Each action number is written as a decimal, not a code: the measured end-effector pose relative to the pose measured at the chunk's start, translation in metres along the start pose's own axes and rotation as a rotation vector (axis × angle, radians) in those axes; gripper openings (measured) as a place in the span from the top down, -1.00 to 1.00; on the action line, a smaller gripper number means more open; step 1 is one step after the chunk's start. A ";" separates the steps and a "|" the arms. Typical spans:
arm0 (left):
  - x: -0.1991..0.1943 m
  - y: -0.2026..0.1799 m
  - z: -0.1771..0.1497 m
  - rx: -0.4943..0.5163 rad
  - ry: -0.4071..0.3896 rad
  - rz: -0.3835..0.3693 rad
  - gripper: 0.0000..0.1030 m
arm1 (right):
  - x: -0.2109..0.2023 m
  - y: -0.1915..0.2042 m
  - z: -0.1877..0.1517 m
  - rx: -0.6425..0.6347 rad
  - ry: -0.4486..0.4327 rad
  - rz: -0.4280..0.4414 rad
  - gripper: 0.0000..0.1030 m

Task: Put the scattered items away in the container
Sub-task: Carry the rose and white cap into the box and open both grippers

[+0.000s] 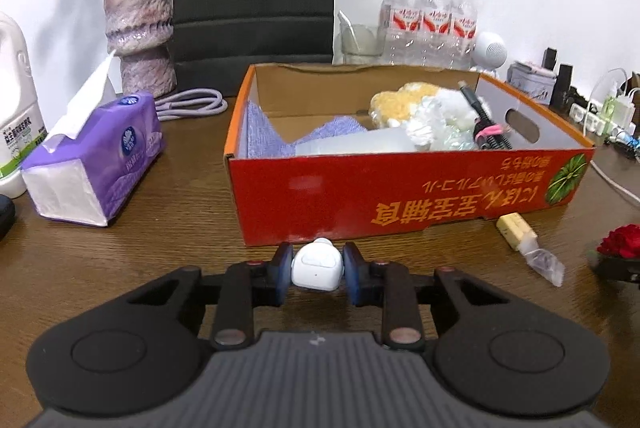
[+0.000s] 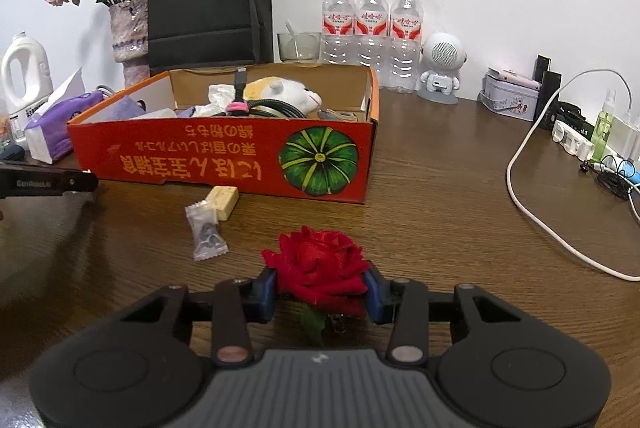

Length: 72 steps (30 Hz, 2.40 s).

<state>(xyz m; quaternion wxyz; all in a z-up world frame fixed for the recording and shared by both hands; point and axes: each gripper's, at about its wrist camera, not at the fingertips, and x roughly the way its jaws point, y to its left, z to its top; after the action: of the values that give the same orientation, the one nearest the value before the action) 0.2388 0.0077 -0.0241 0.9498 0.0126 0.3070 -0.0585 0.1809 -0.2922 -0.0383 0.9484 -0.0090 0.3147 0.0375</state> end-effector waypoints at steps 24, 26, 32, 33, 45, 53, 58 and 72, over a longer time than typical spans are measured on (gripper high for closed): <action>-0.098 -0.017 -0.016 -0.020 -0.124 -0.133 0.46 | -0.059 0.073 0.013 -0.059 -0.129 0.108 0.22; -0.099 -0.018 -0.010 -0.018 -0.138 -0.138 0.46 | -0.060 0.076 0.018 -0.060 -0.136 0.112 0.22; -0.098 -0.017 0.016 -0.010 -0.184 -0.151 0.46 | -0.056 0.075 0.043 -0.024 -0.154 0.146 0.22; -0.097 -0.017 0.022 -0.010 -0.191 -0.153 0.46 | -0.054 0.075 0.047 -0.024 -0.160 0.146 0.22; -0.034 -0.013 0.102 -0.031 -0.190 -0.140 0.46 | 0.009 0.052 0.122 -0.010 -0.153 0.043 0.21; 0.036 -0.013 0.116 -0.019 -0.084 -0.065 0.46 | 0.073 0.025 0.136 0.017 -0.048 -0.034 0.20; 0.057 -0.018 0.114 -0.007 -0.055 -0.054 0.46 | 0.094 0.020 0.139 0.013 -0.010 -0.051 0.19; 0.051 -0.025 0.109 0.024 -0.068 -0.028 -1.00 | 0.095 0.020 0.134 0.042 -0.001 -0.040 -0.82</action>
<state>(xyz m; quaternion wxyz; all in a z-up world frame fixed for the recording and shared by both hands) 0.3401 -0.0293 0.0343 0.9585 0.0176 0.2741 -0.0759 0.3353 -0.2609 0.0128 0.9492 0.0045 0.3146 0.0119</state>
